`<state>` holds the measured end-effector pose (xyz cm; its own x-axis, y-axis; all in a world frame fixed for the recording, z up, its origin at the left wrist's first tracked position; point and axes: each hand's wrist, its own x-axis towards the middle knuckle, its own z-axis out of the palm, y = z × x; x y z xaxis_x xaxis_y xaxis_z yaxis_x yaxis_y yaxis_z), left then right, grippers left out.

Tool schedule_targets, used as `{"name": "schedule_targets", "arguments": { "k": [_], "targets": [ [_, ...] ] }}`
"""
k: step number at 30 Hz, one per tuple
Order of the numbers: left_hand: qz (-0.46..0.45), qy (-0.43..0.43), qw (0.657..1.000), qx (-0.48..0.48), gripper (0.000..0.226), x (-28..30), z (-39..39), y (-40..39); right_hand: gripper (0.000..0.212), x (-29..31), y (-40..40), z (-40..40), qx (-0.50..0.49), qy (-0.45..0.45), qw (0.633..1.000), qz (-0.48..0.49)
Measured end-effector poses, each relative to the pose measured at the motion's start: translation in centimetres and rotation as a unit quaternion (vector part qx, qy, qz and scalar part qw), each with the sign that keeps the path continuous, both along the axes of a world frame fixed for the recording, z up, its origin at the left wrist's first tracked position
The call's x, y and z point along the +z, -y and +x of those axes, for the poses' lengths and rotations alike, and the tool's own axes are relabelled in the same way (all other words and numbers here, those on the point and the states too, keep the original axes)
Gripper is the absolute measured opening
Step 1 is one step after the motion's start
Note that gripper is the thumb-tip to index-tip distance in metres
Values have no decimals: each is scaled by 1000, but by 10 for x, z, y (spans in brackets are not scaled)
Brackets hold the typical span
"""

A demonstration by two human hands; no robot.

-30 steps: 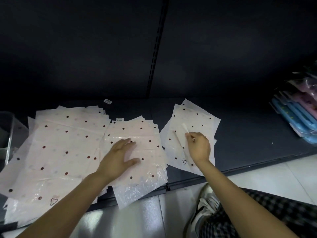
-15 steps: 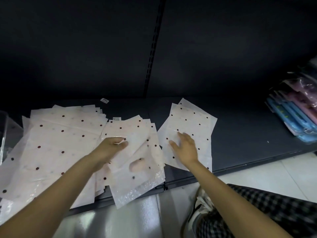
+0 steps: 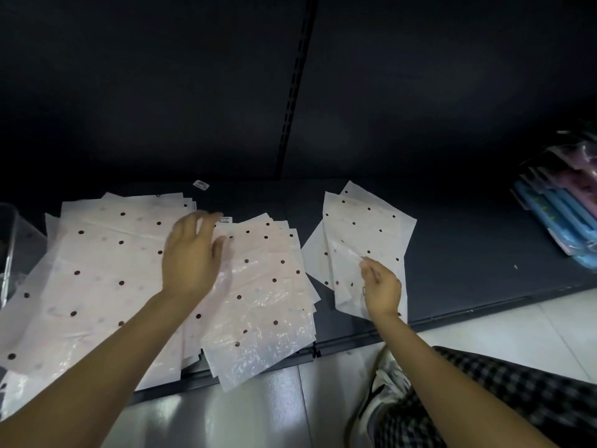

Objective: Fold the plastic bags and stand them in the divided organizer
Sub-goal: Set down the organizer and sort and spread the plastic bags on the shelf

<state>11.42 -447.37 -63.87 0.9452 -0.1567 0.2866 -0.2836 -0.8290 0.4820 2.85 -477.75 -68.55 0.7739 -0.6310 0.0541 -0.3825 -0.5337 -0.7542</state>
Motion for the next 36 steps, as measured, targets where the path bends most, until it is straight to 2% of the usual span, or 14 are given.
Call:
{"name": "schedule_targets", "arguments": {
  "k": [2,5,7,9,11,13,15,17,21,24,27,31,33,36],
  "targets": [
    [-108,-130,984,-60,25,8,-5,15,20,13,-20,6,-17,67,992,102],
    [-278,-361,885,-93,33,22,-15,38,16,32,-65,18,55,115,965,231],
    [-378,-461,800,-67,53,34,-18,45,17,45,-95,20,138,103,961,216],
    [-431,-482,763,-29,62,41,-13,43,21,51,-118,19,269,73,954,108],
    [-453,-429,780,50,43,43,-9,32,25,49,-132,16,378,37,925,22],
    [-434,-362,813,137,24,33,-4,13,29,46,-130,17,372,17,928,19],
    [-418,-333,822,199,34,20,-3,-14,39,39,-110,20,286,-15,958,-1],
    [-385,-301,833,260,42,6,-4,-45,57,25,-74,18,201,-123,970,-66],
    [-276,-257,859,345,52,-15,-14,-99,73,-4,-7,-3,153,-301,921,-192],
    [-226,-226,885,340,64,-21,-34,-121,50,-19,4,-5,123,-208,943,-230],
    [-71,-199,939,270,70,-29,-56,-135,19,-20,1,-3,59,-110,972,-197],
    [180,-184,962,92,39,-40,-72,-144,20,1,-17,4,45,-85,991,-96],
    [140,-237,959,73,33,-36,-75,-137,28,19,-47,12,92,-42,994,-49],
    [-55,-242,962,111,37,-17,-79,-129,38,49,-115,23,226,-1,974,9]
  ]
}}
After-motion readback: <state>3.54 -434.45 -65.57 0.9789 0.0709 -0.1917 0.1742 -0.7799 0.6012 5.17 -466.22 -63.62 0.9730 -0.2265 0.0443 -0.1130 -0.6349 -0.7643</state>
